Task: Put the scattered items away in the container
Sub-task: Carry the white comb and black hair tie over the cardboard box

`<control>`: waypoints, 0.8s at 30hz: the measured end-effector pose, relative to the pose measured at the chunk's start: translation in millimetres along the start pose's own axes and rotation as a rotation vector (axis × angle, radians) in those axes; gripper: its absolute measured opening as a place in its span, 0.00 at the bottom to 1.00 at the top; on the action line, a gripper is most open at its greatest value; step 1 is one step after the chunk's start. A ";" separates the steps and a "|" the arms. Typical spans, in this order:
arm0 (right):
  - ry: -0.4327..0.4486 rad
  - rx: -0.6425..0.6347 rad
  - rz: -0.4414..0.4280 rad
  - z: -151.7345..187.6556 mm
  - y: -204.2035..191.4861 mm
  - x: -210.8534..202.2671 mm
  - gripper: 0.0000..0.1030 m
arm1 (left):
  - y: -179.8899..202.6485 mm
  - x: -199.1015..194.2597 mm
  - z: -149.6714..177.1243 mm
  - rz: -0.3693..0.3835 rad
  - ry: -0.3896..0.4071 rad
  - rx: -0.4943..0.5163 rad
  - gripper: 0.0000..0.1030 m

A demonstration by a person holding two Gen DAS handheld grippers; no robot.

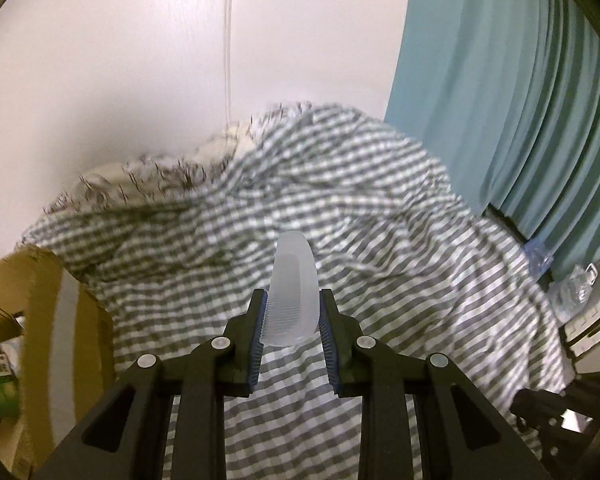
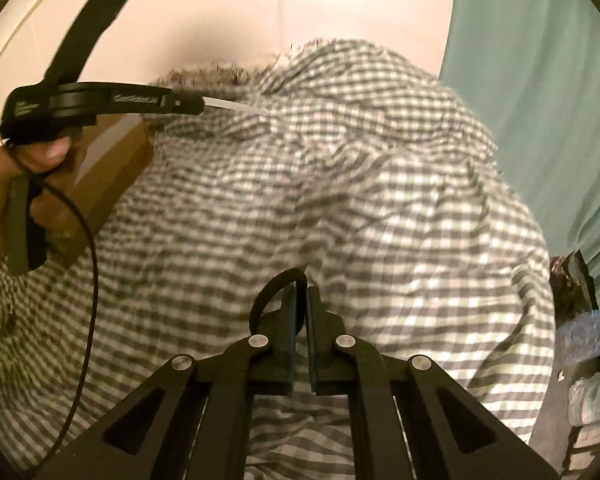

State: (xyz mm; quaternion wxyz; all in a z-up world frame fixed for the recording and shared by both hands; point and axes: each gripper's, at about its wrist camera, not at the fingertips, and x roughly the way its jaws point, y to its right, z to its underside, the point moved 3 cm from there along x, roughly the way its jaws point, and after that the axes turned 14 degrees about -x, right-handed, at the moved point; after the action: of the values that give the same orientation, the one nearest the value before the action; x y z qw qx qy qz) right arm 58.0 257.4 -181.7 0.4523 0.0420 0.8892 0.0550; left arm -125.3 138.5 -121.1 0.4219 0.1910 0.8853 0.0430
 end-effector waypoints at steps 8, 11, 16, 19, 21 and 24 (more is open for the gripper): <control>0.123 0.026 0.033 -37.2 1.6 -38.2 0.04 | -0.4 -74.9 -28.6 -0.010 0.091 0.049 0.25; 0.183 0.038 0.043 -56.7 1.6 -58.1 0.04 | -7.1 -109.8 -40.1 -0.020 0.138 0.061 0.25; 0.272 0.042 0.041 -85.9 -4.8 -88.1 0.04 | -22.2 -158.0 -51.8 -0.031 0.200 0.049 0.25; 0.314 0.032 0.036 -102.5 -14.7 -102.9 0.04 | -34.8 -184.1 -52.8 -0.041 0.230 0.049 0.25; 0.339 0.016 0.029 -113.2 -22.4 -110.8 0.04 | -43.9 -198.9 -50.1 -0.047 0.243 0.050 0.25; 0.374 -0.023 0.019 -130.4 -42.2 -121.2 0.04 | -59.9 -215.3 -41.2 -0.058 0.251 0.044 0.25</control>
State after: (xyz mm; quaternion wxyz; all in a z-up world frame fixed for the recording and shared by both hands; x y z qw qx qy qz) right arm 22.7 192.8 -14.3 0.2791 0.0342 0.9566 0.0760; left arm -51.9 6.1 48.3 0.3047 0.1676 0.9369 0.0351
